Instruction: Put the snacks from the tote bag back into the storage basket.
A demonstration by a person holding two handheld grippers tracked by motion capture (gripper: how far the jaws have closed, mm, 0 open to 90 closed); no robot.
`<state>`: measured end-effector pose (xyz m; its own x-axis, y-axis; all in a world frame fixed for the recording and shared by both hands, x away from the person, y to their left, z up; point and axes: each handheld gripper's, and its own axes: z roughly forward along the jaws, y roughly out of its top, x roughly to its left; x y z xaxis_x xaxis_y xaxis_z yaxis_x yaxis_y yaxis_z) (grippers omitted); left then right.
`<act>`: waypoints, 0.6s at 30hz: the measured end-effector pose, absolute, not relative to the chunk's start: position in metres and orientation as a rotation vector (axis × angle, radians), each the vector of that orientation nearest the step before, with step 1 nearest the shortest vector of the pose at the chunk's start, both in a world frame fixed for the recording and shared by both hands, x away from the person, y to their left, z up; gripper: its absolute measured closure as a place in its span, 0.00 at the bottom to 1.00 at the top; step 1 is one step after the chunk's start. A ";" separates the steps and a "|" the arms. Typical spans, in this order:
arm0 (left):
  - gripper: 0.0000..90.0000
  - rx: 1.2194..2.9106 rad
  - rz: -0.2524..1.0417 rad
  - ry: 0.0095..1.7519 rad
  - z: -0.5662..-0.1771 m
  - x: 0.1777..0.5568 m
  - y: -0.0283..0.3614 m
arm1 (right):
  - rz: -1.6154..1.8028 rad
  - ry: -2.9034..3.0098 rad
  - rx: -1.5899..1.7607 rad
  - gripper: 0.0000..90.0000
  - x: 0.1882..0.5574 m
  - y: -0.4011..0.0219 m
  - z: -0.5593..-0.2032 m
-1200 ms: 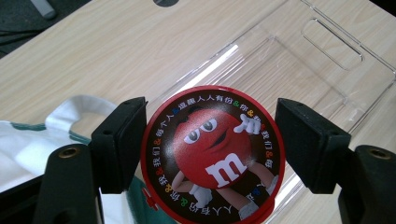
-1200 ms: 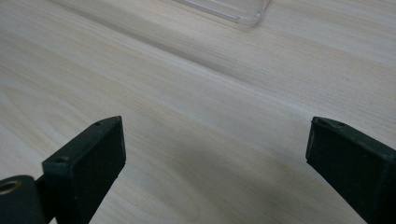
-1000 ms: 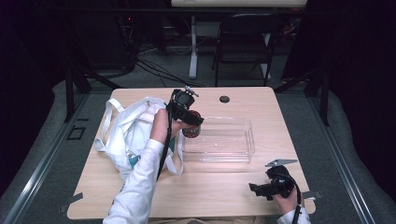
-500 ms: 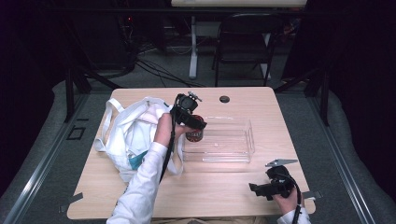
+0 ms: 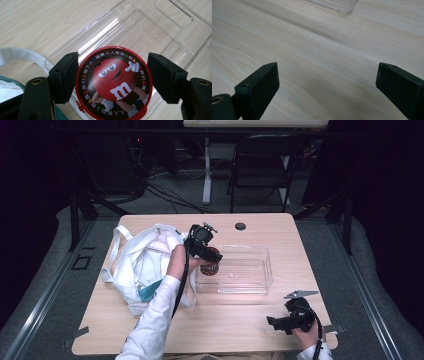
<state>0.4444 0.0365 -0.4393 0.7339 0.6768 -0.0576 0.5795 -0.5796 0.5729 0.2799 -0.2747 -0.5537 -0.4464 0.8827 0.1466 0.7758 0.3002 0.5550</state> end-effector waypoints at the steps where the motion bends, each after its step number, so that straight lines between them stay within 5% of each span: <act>1: 0.31 2.361 0.222 0.947 -0.440 0.444 0.037 | 0.850 2.377 1.536 0.05 0.280 -0.275 -0.554; 18: 0.31 2.388 0.200 0.951 -0.460 0.441 0.038 | 0.860 2.374 1.536 0.05 0.280 -0.275 -0.554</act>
<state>0.4414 0.0377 -0.4602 0.7377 0.6720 -0.0643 0.5892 -0.5944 0.5473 0.2799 -0.2745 -0.5541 -0.4471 0.8816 0.1511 0.7738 0.2964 0.5598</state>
